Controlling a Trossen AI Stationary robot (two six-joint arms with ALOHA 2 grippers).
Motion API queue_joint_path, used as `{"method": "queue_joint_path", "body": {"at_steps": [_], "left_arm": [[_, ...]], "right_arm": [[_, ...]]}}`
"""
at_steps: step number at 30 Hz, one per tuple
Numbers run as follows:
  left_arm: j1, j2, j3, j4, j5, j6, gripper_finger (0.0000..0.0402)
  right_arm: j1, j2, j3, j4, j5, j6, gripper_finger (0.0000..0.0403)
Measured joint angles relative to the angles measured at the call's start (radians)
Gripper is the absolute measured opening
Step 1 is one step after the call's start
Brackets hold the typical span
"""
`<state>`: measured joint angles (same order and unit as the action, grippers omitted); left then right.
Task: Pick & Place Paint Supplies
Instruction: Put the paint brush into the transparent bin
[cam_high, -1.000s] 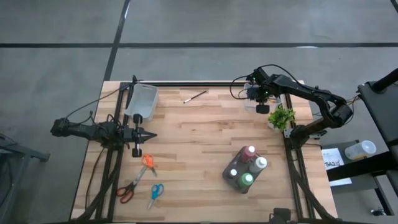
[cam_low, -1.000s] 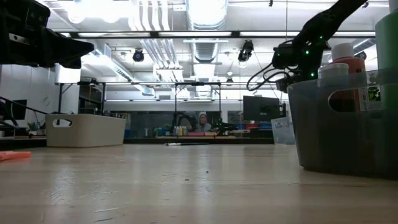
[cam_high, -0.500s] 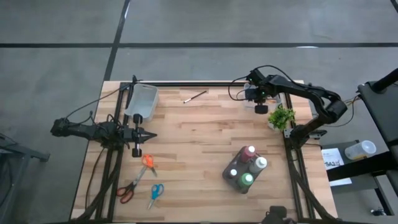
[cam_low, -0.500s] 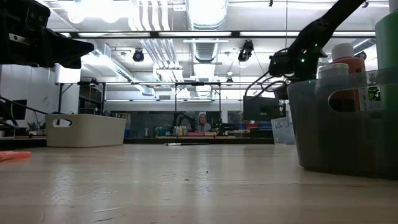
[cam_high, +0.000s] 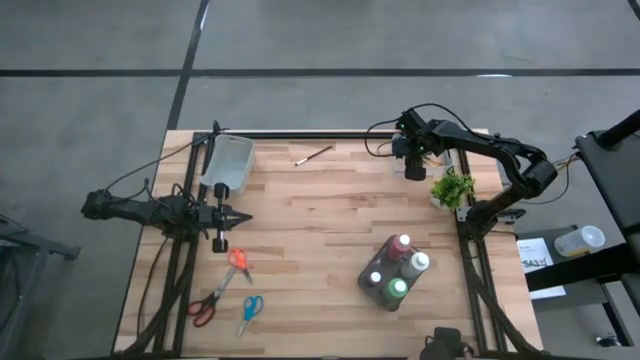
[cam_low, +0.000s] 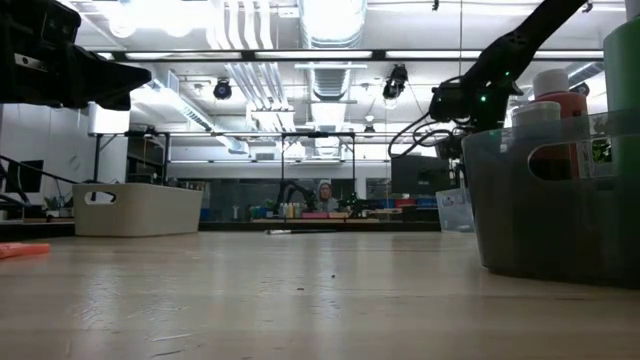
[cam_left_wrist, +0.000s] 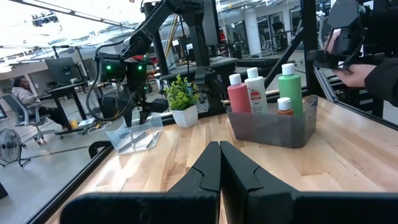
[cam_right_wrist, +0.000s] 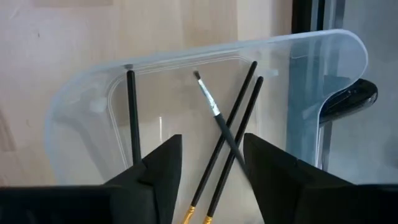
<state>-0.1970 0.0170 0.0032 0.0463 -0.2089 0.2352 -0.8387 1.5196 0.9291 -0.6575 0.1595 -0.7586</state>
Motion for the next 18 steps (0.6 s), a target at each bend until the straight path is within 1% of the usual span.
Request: {"method": "queue_joint_path", "body": {"at_steps": [4,10,14,18], "left_arm": [[0.0,0.0,0.0,0.0,0.0,0.0,0.0],[0.0,0.0,0.0,0.0,0.0,0.0,0.0],[0.0,0.0,0.0,0.0,0.0,0.0,0.0],[0.0,0.0,0.0,0.0,0.0,0.0,0.0]], "right_arm": [[0.0,-0.003,0.0,0.007,0.0,0.008,0.017],[0.001,-0.03,0.053,0.008,-0.011,0.098,0.017],[0.001,-0.048,0.113,0.01,-0.084,0.181,0.017],[0.006,-0.05,0.184,0.021,-0.196,0.352,0.017]]}}
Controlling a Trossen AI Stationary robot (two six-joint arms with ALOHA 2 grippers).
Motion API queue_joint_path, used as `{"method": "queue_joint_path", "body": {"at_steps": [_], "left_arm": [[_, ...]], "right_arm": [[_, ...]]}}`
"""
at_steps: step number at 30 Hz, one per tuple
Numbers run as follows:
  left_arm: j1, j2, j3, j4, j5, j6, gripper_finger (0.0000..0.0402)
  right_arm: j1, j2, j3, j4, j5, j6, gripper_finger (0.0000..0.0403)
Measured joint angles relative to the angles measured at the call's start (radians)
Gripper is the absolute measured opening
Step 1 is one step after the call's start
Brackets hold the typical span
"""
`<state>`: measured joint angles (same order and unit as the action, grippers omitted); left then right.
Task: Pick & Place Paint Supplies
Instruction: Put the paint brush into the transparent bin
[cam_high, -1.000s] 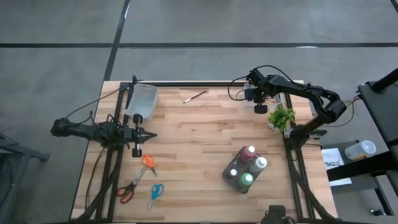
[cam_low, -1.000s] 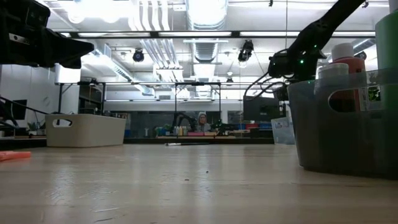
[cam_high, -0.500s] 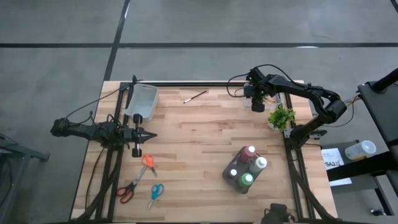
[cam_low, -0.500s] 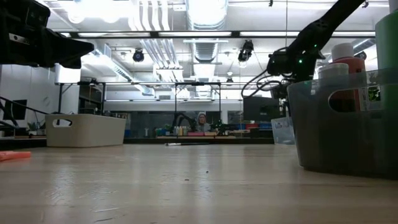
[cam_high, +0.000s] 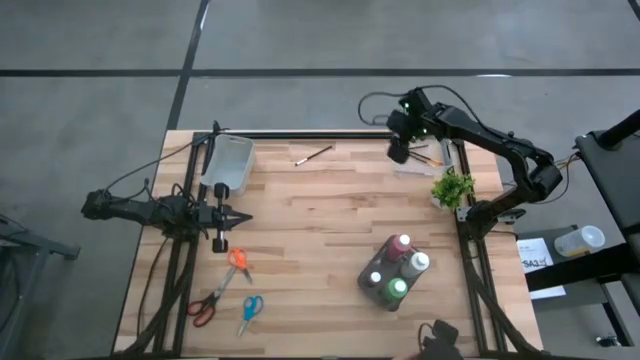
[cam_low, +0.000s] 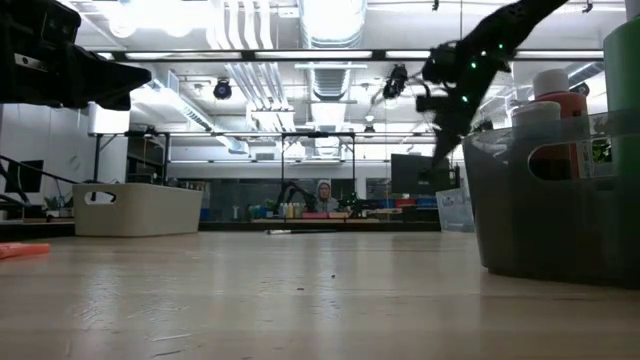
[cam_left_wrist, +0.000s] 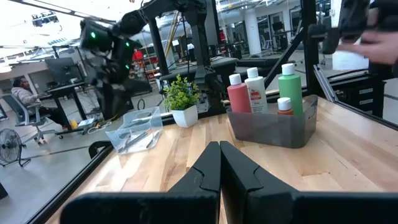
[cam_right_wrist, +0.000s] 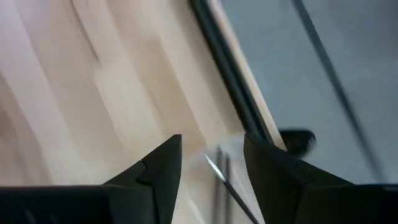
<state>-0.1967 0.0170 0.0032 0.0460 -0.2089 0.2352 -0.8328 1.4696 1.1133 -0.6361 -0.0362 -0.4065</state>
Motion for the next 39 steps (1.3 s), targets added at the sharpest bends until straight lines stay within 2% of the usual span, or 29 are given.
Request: {"method": "queue_joint_path", "body": {"at_steps": [4,7,12,19,25,29,33,39], "left_arm": [[0.0,0.0,0.0,0.0,0.0,0.0,0.0],[0.0,0.0,0.0,0.0,0.0,0.0,0.0],[0.0,0.0,0.0,0.0,0.0,0.0,0.0],[0.0,0.0,0.0,0.0,0.0,0.0,0.0],[0.0,0.0,0.0,0.0,0.0,0.0,0.0],[0.0,0.0,0.0,0.0,0.0,0.0,0.0],[0.0,0.0,0.0,0.0,0.0,0.0,0.0],[0.0,0.0,0.0,0.0,0.0,0.0,0.0]], "right_arm": [[0.033,0.003,0.058,0.099,-0.048,0.289,0.017],[0.08,0.013,0.069,0.247,-0.048,0.481,0.017],[0.19,0.053,0.04,0.534,-0.031,0.588,0.017],[0.357,0.201,0.017,0.78,0.252,0.667,0.017],[0.394,0.387,0.103,0.8,0.268,0.698,0.017],[0.384,0.484,0.193,0.79,0.21,0.745,0.017],[0.386,0.569,0.315,0.688,0.185,0.74,0.017],[0.384,0.696,0.515,0.437,0.182,0.739,0.017]]}}
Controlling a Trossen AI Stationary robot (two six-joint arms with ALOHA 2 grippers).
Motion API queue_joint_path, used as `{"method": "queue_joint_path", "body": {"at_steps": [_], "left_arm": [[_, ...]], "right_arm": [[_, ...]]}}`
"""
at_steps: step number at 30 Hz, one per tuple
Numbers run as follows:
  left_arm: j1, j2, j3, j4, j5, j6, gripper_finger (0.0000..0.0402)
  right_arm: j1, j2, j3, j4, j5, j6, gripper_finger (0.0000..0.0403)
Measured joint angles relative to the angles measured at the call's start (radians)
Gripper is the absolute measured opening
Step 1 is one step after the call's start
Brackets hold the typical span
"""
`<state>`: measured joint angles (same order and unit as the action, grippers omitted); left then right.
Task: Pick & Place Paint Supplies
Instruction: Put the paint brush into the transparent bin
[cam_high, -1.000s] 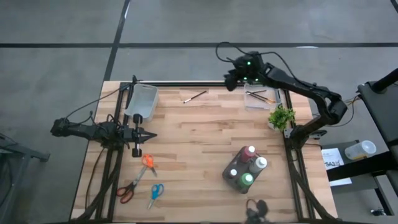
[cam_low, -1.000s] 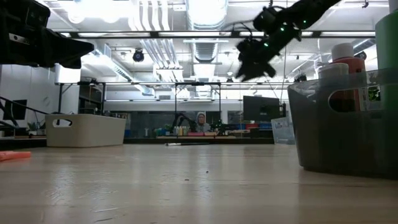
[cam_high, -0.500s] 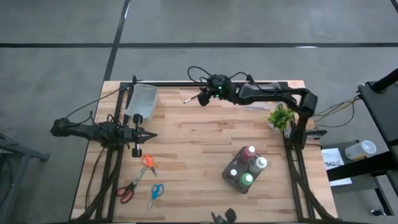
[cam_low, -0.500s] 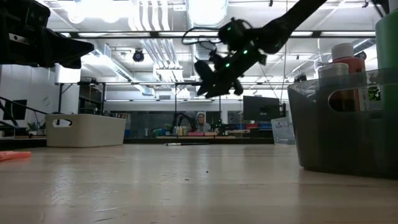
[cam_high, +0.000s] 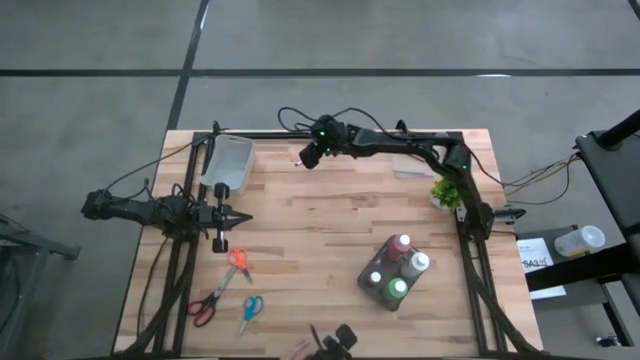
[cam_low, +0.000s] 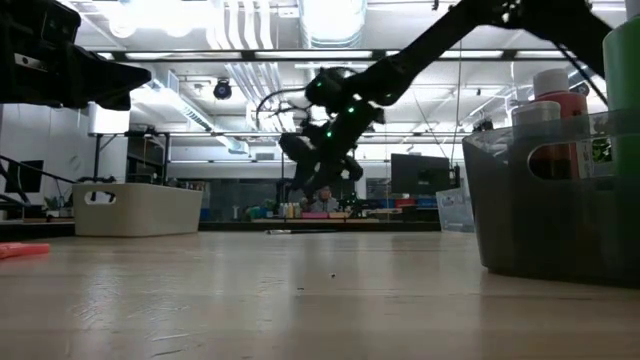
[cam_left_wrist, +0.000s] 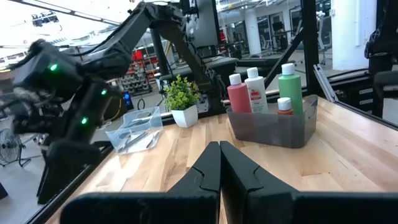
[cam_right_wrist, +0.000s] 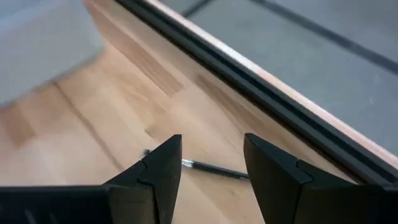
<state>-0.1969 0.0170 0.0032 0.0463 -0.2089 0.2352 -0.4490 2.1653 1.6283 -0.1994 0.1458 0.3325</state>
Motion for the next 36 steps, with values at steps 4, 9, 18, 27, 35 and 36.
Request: {"method": "queue_joint_path", "body": {"at_steps": [4,9,18,27,35,36], "left_arm": [[0.0,0.0,0.0,0.0,0.0,0.0,0.0],[0.0,0.0,0.0,0.0,0.0,0.0,0.0],[0.0,0.0,0.0,0.0,0.0,0.0,0.0],[0.0,0.0,0.0,0.0,0.0,0.0,0.0],[0.0,0.0,0.0,0.0,0.0,0.0,0.0],[0.0,0.0,0.0,0.0,0.0,0.0,0.0]], "right_arm": [[-0.007,0.069,0.115,-0.107,-0.004,0.001,0.017],[-0.019,0.156,0.251,-0.24,-0.066,0.001,0.017],[-0.03,0.29,0.493,-0.483,-0.11,-0.003,0.017],[-0.076,0.346,0.565,-0.508,-0.352,-0.018,0.017],[-0.086,0.343,0.566,-0.521,-0.371,-0.008,0.017],[-0.084,0.343,0.566,-0.519,-0.367,-0.019,0.017]]}}
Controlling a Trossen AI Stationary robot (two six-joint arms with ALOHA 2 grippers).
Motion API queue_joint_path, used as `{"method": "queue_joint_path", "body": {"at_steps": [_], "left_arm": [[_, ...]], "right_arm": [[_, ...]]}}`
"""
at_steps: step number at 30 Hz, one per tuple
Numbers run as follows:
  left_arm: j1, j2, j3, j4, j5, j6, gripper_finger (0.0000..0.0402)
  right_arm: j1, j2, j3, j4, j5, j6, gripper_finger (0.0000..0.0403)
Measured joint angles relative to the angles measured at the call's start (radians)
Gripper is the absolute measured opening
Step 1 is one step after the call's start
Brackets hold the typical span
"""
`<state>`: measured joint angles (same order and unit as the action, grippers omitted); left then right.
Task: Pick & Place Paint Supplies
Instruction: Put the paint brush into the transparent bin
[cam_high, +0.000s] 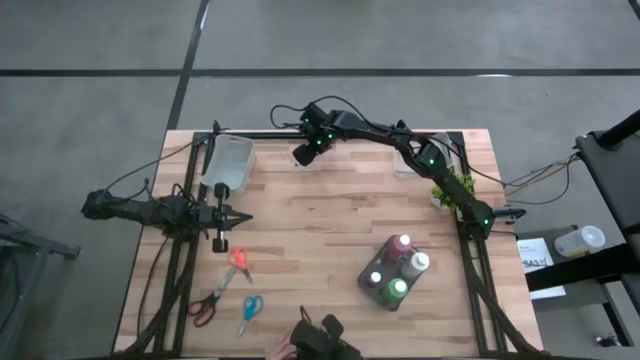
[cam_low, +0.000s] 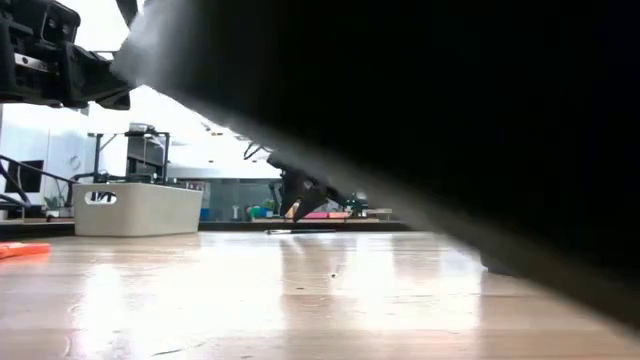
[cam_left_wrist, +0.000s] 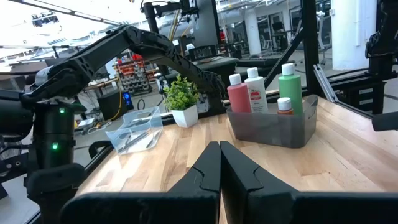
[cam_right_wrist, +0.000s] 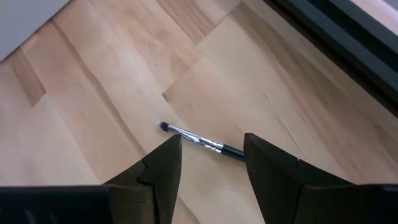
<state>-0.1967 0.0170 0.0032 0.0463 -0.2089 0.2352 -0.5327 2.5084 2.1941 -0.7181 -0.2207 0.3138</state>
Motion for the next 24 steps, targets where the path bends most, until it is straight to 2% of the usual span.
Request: {"method": "queue_joint_path", "body": {"at_steps": [8,10,14,17,20,24], "left_arm": [[0.0,0.0,0.0,0.0,0.0,0.0,0.0],[0.0,0.0,0.0,0.0,0.0,0.0,0.0],[0.0,0.0,0.0,0.0,0.0,0.0,0.0],[0.0,0.0,0.0,0.0,0.0,0.0,0.0],[0.0,0.0,0.0,0.0,0.0,0.0,0.0],[0.0,0.0,0.0,0.0,0.0,0.0,0.0]], "right_arm": [[0.003,-0.037,0.009,-0.008,0.067,-0.052,0.017],[0.017,-0.05,0.009,-0.007,0.125,-0.086,0.017],[0.063,-0.076,0.005,0.004,0.321,-0.156,0.017],[0.084,-0.103,-0.019,0.033,0.397,-0.169,0.017],[0.085,-0.146,-0.1,0.122,0.395,-0.183,0.017],[0.084,-0.252,-0.312,0.357,0.288,-0.156,0.017]]}}
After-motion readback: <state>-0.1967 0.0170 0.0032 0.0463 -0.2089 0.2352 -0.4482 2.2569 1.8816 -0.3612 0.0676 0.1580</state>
